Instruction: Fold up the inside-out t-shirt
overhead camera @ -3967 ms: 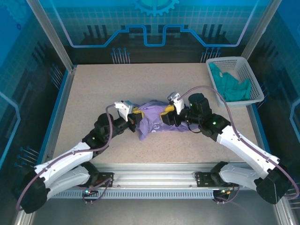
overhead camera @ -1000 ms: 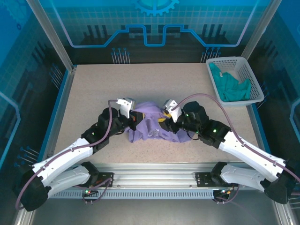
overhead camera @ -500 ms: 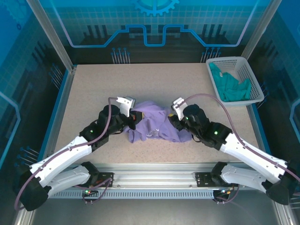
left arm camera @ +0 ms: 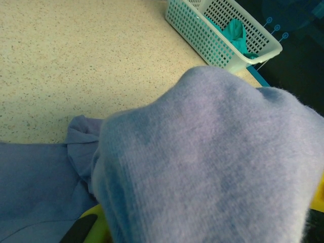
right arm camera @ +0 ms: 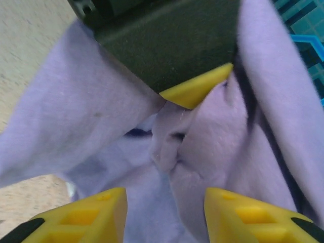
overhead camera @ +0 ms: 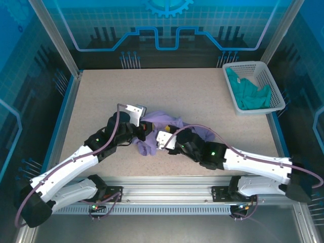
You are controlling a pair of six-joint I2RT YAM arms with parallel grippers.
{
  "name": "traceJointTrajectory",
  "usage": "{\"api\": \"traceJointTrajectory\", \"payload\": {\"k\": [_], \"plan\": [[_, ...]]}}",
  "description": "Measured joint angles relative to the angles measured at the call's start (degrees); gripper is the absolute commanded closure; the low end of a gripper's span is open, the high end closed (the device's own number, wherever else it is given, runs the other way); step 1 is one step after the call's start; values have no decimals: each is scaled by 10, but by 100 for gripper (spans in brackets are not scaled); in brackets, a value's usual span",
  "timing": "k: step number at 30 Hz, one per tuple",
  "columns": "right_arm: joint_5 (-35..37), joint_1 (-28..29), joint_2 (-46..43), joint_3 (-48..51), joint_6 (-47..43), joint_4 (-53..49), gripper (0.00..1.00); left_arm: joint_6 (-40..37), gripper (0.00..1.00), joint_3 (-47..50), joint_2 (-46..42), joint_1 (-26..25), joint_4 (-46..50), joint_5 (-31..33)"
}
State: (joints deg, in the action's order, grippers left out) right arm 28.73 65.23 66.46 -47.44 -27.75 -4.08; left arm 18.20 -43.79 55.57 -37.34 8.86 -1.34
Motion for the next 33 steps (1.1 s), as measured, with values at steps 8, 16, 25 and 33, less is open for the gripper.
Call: {"api": "traceJointTrajectory", "payload": {"k": [8,16,25,33], "plan": [[88,0,68,-5,-115,91,59,4,100,0,1,2,3,-29],[112,0,57,28,-189,178,90,22,100,0,2,32,3,-76],[9,-33,-49,43,-112,110,100,29,100,0,-9,48,-17,-124],[-131,-144,-146,46,10,55,91,29,100,-1,-9,64,-17,-129]]}}
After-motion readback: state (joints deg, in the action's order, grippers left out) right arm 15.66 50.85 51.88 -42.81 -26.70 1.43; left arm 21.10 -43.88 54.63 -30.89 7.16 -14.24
